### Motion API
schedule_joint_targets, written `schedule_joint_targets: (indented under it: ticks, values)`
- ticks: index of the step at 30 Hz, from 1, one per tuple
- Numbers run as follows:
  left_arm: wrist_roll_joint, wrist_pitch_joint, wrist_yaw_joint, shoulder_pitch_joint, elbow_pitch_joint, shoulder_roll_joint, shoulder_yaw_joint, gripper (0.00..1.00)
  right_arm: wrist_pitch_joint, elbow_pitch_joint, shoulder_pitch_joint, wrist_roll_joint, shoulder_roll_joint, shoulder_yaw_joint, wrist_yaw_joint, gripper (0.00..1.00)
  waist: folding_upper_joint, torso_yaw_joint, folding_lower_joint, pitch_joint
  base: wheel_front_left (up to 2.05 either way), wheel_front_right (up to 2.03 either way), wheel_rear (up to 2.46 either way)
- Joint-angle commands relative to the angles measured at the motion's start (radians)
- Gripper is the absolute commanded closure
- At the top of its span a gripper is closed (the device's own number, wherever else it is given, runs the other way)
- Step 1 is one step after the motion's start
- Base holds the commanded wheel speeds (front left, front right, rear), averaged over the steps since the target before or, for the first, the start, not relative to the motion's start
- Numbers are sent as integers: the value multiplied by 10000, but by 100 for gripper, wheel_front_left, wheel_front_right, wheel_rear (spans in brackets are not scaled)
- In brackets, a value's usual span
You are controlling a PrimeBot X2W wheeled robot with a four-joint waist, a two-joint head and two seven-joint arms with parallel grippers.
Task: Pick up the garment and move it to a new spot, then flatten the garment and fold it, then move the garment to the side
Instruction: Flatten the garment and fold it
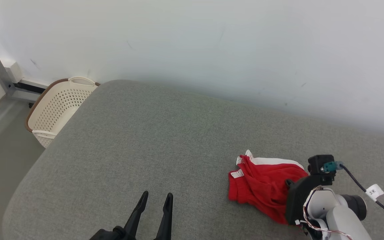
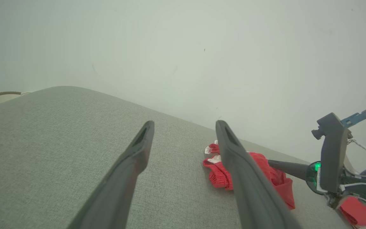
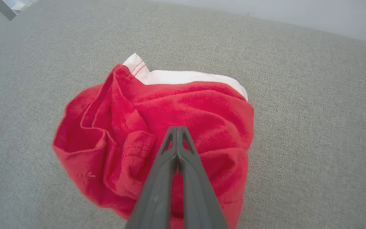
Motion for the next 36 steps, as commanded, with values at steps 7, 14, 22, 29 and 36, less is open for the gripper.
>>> schedule_joint_targets:
  ticks: [7,14,22,29,36]
  values:
    - [-103,-43,-61,-87,36,13,-73,0,-166,244,345,-1028,-294,291,2,100,0,101,0,110,0,0,0]
    - [-153,-41,-15,-21,54,80,-20,0,24,545,411,-951,-43,833,2,100,0,333,0,139,0,0,0]
    - [-204,-48,-26,-30,77,102,-27,0,-143,666,462,-389,150,2014,2,100,0,379,0,64,0,0,0]
    - [-216,-52,-3,81,84,139,-29,0,-212,642,620,445,179,3353,2,100,0,316,0,-74,0,0,0]
    - [-215,-56,4,209,42,160,-87,0,-434,606,365,1303,168,4229,2,100,0,237,0,-187,0,0,0]
